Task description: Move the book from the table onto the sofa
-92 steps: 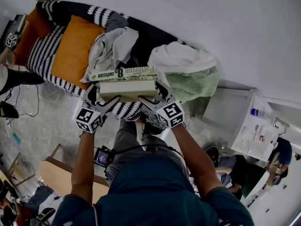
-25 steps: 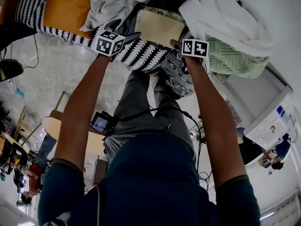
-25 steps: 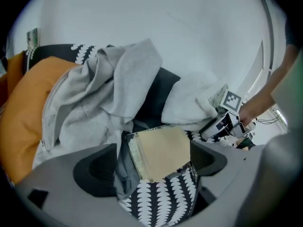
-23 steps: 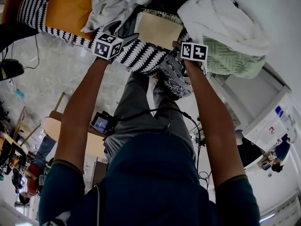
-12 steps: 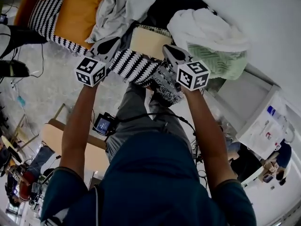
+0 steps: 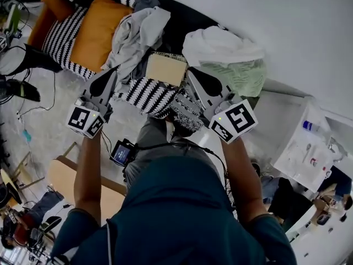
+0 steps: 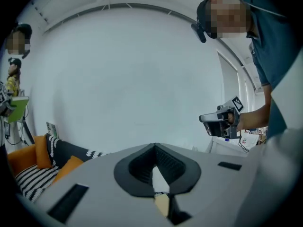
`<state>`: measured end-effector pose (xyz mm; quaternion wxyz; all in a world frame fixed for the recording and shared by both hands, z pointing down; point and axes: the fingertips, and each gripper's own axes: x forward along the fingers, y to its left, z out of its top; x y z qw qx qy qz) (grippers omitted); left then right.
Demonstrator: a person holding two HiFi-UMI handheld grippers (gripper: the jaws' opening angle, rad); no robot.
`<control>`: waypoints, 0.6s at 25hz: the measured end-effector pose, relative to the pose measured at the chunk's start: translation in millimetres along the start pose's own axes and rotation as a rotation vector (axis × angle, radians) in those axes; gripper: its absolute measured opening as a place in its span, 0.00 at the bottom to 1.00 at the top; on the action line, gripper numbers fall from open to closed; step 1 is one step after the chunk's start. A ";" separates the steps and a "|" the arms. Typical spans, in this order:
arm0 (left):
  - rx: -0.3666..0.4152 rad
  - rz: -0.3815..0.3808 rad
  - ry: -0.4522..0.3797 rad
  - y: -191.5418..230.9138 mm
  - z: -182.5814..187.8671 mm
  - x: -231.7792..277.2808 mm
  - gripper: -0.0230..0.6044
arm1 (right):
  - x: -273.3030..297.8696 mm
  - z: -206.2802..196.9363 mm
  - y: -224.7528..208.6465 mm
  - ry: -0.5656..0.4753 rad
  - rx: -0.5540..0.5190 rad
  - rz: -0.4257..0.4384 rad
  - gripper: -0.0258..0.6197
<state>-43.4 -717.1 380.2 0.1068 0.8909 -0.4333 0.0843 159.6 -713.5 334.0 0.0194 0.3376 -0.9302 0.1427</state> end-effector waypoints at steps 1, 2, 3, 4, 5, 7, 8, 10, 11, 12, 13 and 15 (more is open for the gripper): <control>0.011 0.007 -0.012 -4.9 5.9 -6.7 0.04 | -10.6 9.8 5.2 -0.019 -0.013 0.002 0.06; 0.018 0.016 -0.022 -9.8 10.4 -13.2 0.04 | -21.2 18.2 10.4 -0.035 -0.024 0.004 0.06; 0.019 0.026 -0.031 -15.2 15.1 -19.8 0.04 | -32.0 25.4 15.7 -0.049 -0.034 0.006 0.06; 0.017 0.038 -0.040 -21.2 20.6 -26.5 0.04 | -43.0 31.8 21.2 -0.062 -0.045 0.007 0.06; 0.015 0.050 -0.049 -27.4 26.0 -33.6 0.04 | -54.0 37.8 26.7 -0.074 -0.054 0.008 0.06; 0.009 0.072 -0.067 -38.0 34.0 -47.9 0.04 | -76.0 47.9 36.6 -0.100 -0.069 0.007 0.06; 0.006 0.082 -0.074 -42.3 36.2 -54.8 0.04 | -86.7 51.9 40.8 -0.113 -0.075 0.004 0.06; -0.001 0.101 -0.085 -51.8 38.4 -69.6 0.04 | -107.9 56.5 48.5 -0.133 -0.082 -0.001 0.06; -0.004 0.111 -0.086 -58.7 40.0 -77.6 0.04 | -119.0 56.8 52.2 -0.137 -0.083 -0.004 0.06; -0.007 0.120 -0.086 -66.8 41.4 -85.6 0.04 | -130.7 56.3 55.8 -0.137 -0.082 -0.006 0.06; -0.009 0.129 -0.085 -75.4 42.3 -93.8 0.04 | -142.9 55.1 59.1 -0.136 -0.079 -0.010 0.06; -0.012 0.143 -0.081 -92.8 43.3 -110.1 0.04 | -167.7 52.1 65.1 -0.131 -0.070 -0.019 0.06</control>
